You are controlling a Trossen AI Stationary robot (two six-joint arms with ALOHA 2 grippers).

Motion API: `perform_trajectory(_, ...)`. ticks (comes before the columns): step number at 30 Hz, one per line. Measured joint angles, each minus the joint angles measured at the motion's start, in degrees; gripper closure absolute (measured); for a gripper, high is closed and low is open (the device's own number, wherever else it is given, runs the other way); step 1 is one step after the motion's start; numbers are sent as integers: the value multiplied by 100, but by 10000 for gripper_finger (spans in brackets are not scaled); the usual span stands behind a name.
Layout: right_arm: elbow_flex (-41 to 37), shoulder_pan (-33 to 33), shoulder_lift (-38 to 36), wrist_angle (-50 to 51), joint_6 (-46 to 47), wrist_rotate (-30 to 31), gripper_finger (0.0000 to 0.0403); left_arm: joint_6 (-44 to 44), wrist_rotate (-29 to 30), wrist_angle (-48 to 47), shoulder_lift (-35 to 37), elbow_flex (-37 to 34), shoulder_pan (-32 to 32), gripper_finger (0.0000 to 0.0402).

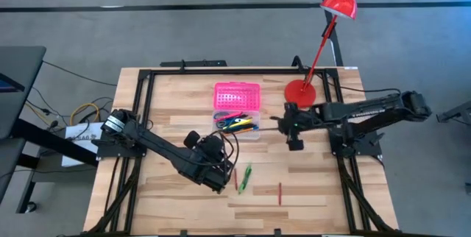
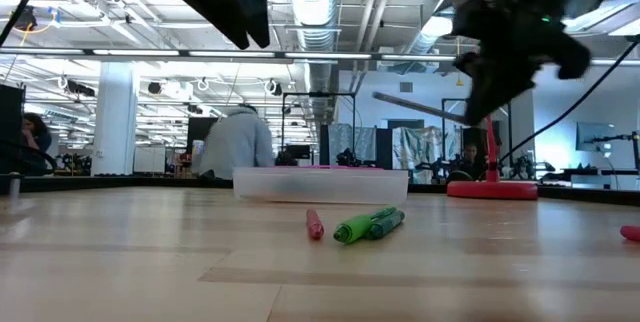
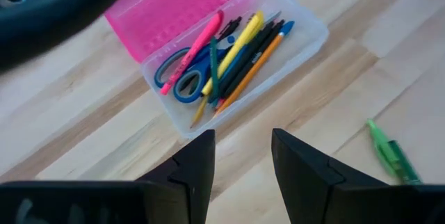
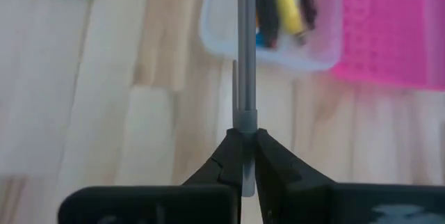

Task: Pick & place school supplies into a supply box
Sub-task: Put the gray pen into the pink supply box, then put the red crayon into the pink supply box

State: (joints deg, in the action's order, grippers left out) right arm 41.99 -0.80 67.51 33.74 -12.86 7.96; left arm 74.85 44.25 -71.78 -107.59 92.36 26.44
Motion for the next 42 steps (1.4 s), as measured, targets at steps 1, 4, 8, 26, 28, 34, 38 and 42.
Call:
perform_trajectory(1,121,52,115,-7,2,16,398,28,0,-58,0,-2,0,264)
perform_trajectory(4,568,171,581,-42,4,19,399,190,12,-289,0,-2,0,264)
perform_trajectory(8,1243,299,1387,-34,150,-32,397,631,11,-604,0,-2,10,264)
perform_trajectory(26,3575,456,4041,923,42,-345,391,2257,-22,-1693,-2,-2,629,264)
perform_trajectory(28,3653,455,4201,907,76,-353,382,2428,-30,-1800,-2,-2,711,264)
perform_trajectory(34,3735,459,4365,846,193,-351,350,2690,-72,-1823,-4,-187,780,264)
perform_trajectory(38,3738,459,4341,658,258,-351,342,2885,-210,-1792,-4,-302,777,264)
perform_trajectory(42,3741,459,4302,608,259,-355,327,2907,-197,-1702,-4,-323,778,264)
